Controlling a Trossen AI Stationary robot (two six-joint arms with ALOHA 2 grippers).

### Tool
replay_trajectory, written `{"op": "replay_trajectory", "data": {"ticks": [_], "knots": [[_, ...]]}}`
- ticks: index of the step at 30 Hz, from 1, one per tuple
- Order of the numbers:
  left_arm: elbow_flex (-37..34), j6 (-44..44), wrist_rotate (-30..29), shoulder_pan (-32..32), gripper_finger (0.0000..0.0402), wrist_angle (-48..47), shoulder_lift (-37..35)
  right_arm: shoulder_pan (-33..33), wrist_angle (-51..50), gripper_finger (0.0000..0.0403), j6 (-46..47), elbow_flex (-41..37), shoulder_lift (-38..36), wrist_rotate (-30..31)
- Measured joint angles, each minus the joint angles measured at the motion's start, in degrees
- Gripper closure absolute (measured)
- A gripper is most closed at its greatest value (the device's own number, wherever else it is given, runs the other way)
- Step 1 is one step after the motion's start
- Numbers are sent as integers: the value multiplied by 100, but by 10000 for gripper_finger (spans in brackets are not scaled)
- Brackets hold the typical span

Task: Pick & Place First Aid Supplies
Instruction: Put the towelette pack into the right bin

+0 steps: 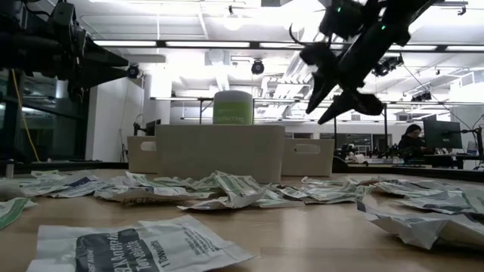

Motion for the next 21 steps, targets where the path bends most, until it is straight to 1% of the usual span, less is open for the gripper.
{"op": "replay_trajectory", "data": {"ticks": [2, 7, 10, 13, 15, 18, 21], "knots": [[1, -2, 0, -2, 270, 0, 2, 348, -120, 251, 158, -7, 13, -96], [2, 1, 0, -1, 270, 0, 2, 1053, -177, 259, 764, -9, 185, 28], [1, 0, 0, -2, 270, 0, 0, 1363, -336, 260, 1441, -11, 261, 138], [1, 1, 0, -1, 270, 0, 0, 1624, -736, 260, 2282, -11, 316, 258], [0, 1, 0, -2, 270, 2, 0, 1770, -1008, 261, 2590, -13, 371, 289], [1, -1, 0, 1, 270, -1, 0, 1923, -1317, 261, 2843, -13, 400, 303], [0, -1, 0, 0, 270, -2, 1, 1994, -1521, 261, 2779, -15, 448, 299]]}}
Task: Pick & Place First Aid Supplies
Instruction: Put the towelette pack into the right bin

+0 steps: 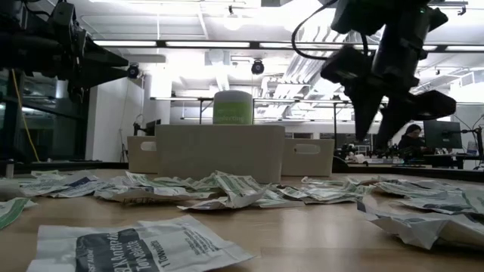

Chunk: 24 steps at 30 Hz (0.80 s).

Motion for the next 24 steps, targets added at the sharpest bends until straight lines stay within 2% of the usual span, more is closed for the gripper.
{"op": "replay_trajectory", "data": {"ticks": [3, 16, 20, 24], "knots": [[0, 2, 0, -1, 270, 2, -1, 38, -110, 261, -576, 0, -3, 14], [1, 1, 0, -1, 270, 2, 0, 31, -268, 261, -4489, 0, 172, -260], [2, 1, 0, -1, 270, 4, 1, 31, -267, 262, -5106, 0, 403, -313], [2, 2, 0, 1, 270, 2, -1, -5, -266, 267, -5264, 0, 618, -223]]}}
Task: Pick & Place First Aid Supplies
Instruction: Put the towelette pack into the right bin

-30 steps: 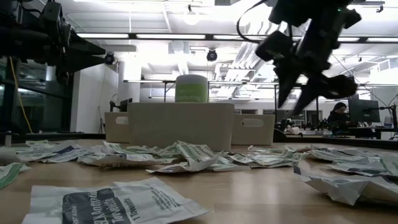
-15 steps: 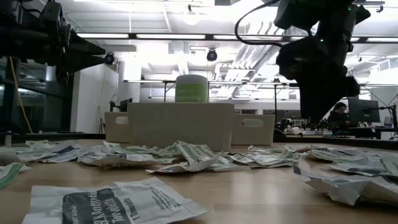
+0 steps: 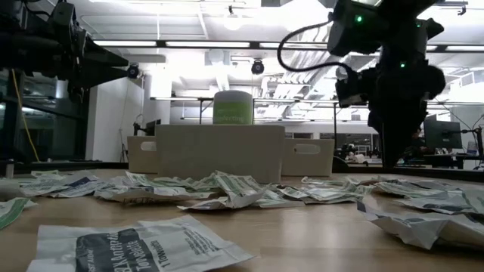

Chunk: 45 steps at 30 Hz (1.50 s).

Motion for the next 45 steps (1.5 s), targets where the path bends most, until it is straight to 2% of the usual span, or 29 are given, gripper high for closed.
{"op": "replay_trajectory", "data": {"ticks": [5, 17, 21, 25, 34, 39, 45], "knots": [[-1, -1, 0, -2, 270, 0, 2, -91, 0, 274, -227, 0, 220, 79], [-2, 0, 0, -2, 270, 2, 0, -138, 285, 293, -245, 15, 709, -158], [0, 0, 0, 0, 270, 0, 0, -141, 301, 329, -130, 17, 768, -177], [-2, 0, 0, 0, 270, 0, 0, -166, 319, 387, -47, 15, 716, -279], [-1, 0, -1, -2, 270, 0, 0, -241, 133, 398, 482, -21, 212, -603], [0, -2, 0, -2, 270, 0, 0, -293, 55, 399, 847, -14, -380, -520], [-1, -2, 0, -2, 270, 0, 1, -619, -44, 400, 1372, 156, -933, -75]]}}
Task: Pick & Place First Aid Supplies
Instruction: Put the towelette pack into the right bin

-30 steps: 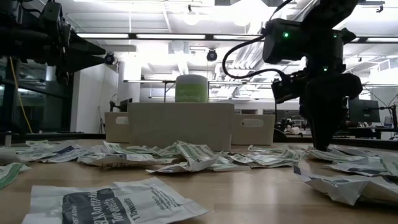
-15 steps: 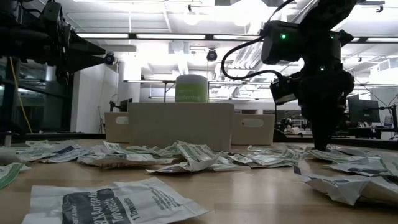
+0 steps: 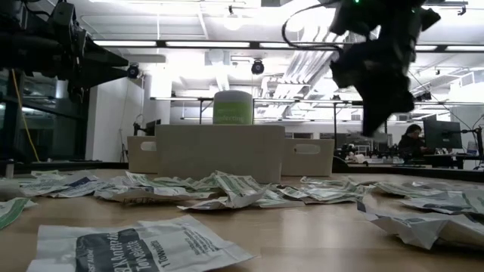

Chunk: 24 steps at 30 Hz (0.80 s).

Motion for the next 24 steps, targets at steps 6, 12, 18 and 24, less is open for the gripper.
{"op": "replay_trajectory", "data": {"ticks": [6, 12, 18, 24], "knots": [[-1, 1, 0, 2, 270, 0, 0, -575, -56, 401, 56, 397, -81, 450], [0, 2, 0, 2, 270, 0, 1, -1237, -42, 402, -145, 755, -81, 1002], [1, 2, -1, 0, 270, 0, -1, -1763, 257, 402, -585, 1005, -61, 1506], [1, 0, -2, 0, 270, 0, -1, -2253, 780, 402, -1288, 1000, 263, 1161]]}}
